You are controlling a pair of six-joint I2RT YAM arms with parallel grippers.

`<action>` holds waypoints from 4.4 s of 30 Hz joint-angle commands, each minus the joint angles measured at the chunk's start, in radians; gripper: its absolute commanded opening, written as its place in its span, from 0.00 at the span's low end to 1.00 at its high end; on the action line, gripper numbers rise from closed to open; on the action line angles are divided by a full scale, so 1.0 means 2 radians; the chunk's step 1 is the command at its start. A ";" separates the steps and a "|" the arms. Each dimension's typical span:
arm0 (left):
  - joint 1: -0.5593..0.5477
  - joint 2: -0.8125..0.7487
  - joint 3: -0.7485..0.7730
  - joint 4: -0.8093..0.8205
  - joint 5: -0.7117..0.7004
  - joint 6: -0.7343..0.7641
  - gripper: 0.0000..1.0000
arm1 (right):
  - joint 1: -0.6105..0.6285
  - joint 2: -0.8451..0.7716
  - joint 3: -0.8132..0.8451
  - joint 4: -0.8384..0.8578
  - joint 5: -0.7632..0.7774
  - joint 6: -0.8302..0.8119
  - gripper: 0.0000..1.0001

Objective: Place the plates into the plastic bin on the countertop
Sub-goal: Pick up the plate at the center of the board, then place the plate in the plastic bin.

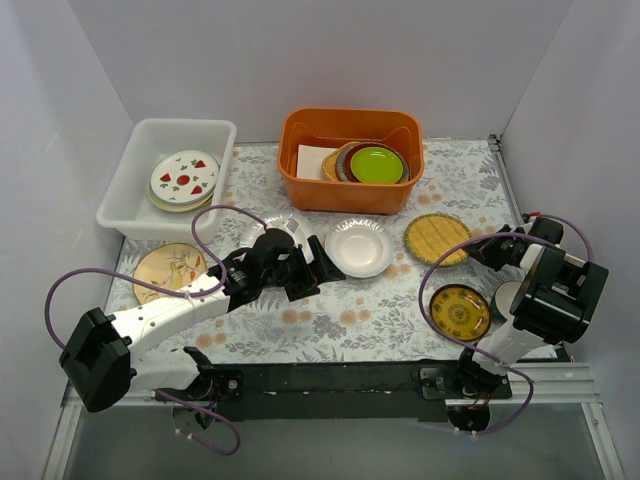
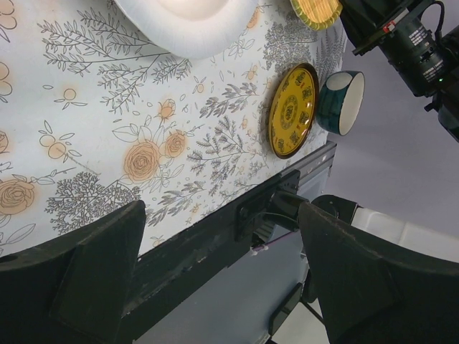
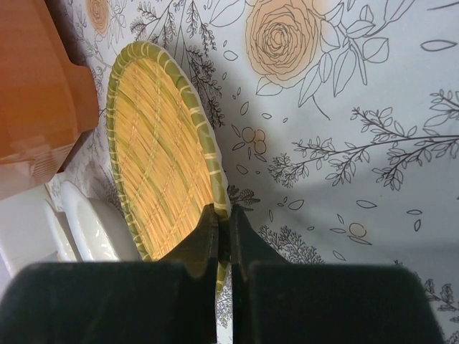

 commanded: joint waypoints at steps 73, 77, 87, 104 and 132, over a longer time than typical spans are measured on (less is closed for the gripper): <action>-0.046 0.162 0.068 0.318 -0.009 -0.039 0.80 | 0.202 -0.398 0.033 -0.105 -0.015 0.150 0.01; -0.044 0.161 0.062 0.319 -0.017 -0.039 0.76 | 0.213 -0.390 0.047 -0.105 -0.025 0.153 0.01; -0.037 0.152 0.061 0.310 -0.027 -0.040 0.33 | 0.231 -0.385 0.062 -0.108 -0.030 0.155 0.01; -0.027 0.117 0.047 0.287 -0.042 -0.036 0.00 | 0.237 -0.388 0.023 -0.056 -0.054 0.170 0.37; 0.081 0.073 0.086 0.207 0.019 0.004 0.00 | 0.237 -0.388 0.017 -0.066 -0.036 0.153 0.90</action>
